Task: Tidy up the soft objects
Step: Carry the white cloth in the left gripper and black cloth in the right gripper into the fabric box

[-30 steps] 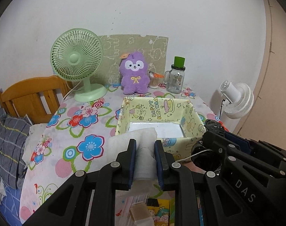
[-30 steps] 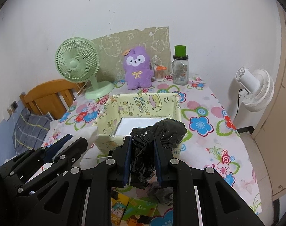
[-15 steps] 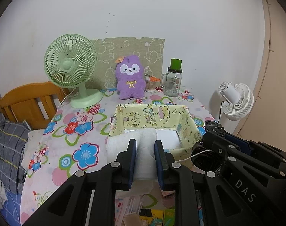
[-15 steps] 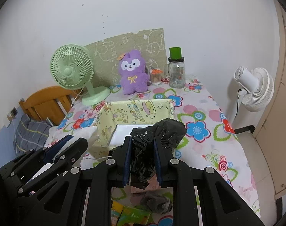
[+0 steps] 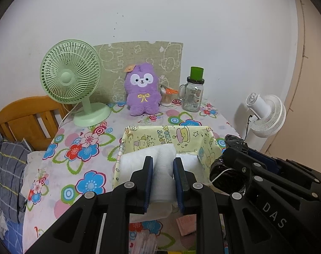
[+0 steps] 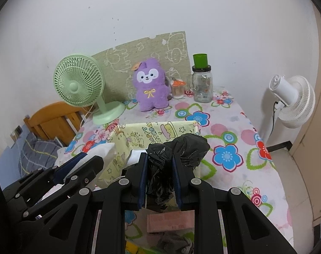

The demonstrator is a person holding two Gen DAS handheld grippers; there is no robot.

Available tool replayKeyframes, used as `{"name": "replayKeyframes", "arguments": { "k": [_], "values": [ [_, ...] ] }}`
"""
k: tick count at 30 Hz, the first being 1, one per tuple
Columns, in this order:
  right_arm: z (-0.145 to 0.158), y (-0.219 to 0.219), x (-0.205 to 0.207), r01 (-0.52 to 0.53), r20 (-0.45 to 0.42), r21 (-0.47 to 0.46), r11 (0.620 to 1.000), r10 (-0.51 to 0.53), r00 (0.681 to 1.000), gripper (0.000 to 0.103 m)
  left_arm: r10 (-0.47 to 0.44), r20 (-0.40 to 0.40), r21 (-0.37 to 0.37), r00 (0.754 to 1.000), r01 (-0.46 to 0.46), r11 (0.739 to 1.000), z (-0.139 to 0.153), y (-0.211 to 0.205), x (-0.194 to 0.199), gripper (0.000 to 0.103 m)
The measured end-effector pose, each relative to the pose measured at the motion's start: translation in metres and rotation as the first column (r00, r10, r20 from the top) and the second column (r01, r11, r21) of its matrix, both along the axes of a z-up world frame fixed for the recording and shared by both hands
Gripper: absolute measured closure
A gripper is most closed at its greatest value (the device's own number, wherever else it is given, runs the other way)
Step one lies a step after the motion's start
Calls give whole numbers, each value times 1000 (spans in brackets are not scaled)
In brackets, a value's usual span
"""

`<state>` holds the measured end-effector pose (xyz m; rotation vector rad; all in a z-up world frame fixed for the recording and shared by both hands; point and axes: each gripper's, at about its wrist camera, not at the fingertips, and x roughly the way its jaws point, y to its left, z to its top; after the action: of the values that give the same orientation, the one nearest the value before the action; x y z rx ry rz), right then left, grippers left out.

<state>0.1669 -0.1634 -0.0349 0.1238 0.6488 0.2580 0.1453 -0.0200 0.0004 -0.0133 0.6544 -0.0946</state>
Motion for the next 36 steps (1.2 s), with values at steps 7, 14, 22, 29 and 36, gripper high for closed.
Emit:
{"name": "replayKeyframes", "arguments": {
  "k": [7,14,22,29,36],
  "values": [
    [-2,4,21,-14,6,-5,1000,14,1000,79,-20,5,-5,1000,20,1000,-2,1,21,85],
    [-7,8,40,-14,-4,-8,1000,14,1000,79,-32,-10,-11,999,32,999,-9,5,41,85],
    [-24,12,60,-26,-35,-18,1000,25,999,78,-32,-44,-9,999,32,999,-26,8,63,85],
    [-44,16,76,-39,-94,-8,999,39,995,78,-23,-93,-8,995,23,1000,-46,11,78,85],
    [-59,14,83,-36,-143,2,999,36,989,75,-18,-132,-4,991,18,1000,-61,12,85,74]
  ]
}}
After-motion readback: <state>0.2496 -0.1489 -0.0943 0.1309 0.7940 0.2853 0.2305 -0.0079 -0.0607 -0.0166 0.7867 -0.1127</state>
